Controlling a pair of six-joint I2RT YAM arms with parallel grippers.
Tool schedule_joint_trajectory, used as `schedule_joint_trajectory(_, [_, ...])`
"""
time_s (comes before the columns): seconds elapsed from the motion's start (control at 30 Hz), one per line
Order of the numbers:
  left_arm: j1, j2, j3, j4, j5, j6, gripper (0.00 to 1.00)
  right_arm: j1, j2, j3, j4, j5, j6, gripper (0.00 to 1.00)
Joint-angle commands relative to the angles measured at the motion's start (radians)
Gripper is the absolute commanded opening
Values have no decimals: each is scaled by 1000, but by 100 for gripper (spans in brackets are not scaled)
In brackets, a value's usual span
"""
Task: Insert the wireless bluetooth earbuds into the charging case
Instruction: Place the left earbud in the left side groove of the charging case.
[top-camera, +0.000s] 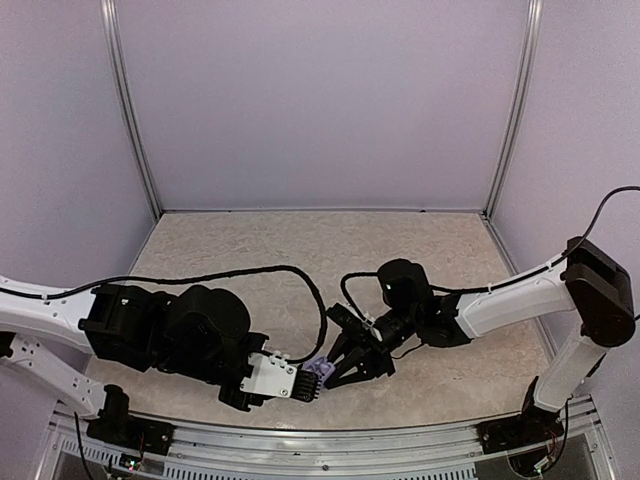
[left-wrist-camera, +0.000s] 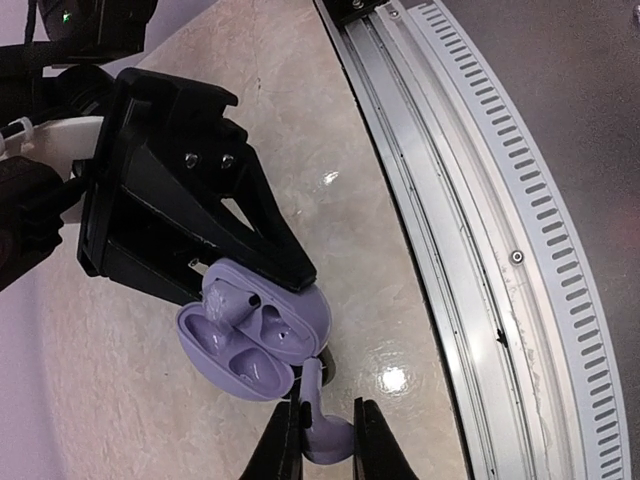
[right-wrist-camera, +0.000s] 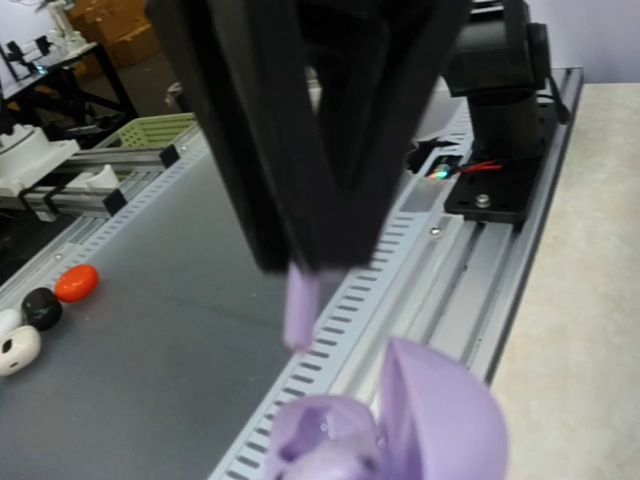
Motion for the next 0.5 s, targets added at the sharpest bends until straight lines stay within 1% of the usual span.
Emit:
schedule_joint_trajectory(0.0, [-15, 28, 39, 13, -33, 33, 10, 22, 32, 31, 32, -48, 21, 0])
schedule_joint_trajectory(0.17, [-15, 42, 38, 24, -41, 42, 10, 34, 50, 24, 81, -63, 40, 0])
schedule_joint_trajectory(0.47, [-26, 64, 52, 21, -42, 49, 10, 43, 65, 25, 109, -69, 89, 0])
